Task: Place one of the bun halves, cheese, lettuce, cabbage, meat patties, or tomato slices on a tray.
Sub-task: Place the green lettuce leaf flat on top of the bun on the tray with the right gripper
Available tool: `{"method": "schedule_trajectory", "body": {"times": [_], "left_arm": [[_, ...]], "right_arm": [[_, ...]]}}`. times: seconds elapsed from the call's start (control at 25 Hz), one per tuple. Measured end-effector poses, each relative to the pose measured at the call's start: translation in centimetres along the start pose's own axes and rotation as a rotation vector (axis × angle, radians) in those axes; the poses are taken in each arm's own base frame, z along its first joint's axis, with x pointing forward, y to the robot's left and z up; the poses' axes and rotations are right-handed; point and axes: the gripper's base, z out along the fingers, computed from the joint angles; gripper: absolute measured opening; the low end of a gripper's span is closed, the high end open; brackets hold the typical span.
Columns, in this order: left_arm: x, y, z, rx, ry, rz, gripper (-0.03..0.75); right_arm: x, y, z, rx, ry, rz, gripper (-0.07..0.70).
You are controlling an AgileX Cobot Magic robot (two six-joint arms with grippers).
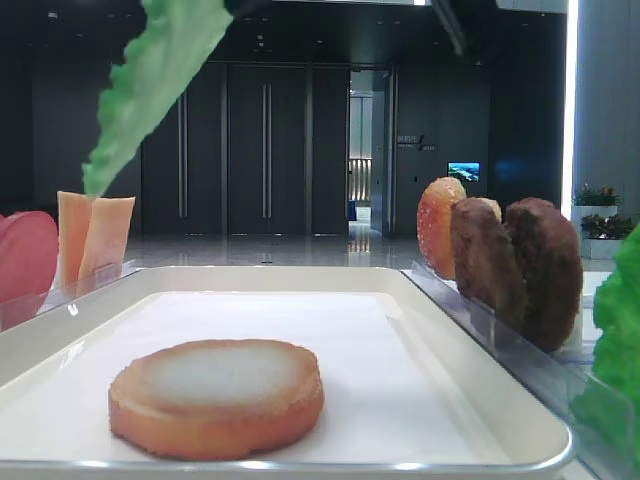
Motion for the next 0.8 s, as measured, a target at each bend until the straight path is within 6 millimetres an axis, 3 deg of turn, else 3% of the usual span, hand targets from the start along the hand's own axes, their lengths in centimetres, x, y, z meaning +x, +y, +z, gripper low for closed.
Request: {"method": "schedule_trajectory", "body": {"times": [0.56,0.8], "left_arm": [[0.0,0.0,0.0,0.0,0.0,0.0,0.517],[0.0,0.0,0.0,0.0,0.0,0.0,0.517]], "right_arm": [[0.1,-3.6,4.5,-0.013,0.08,0.012,0.025],[0.8,-5.3,4.5,-0.01,0.07,0.046,0.024]]}}
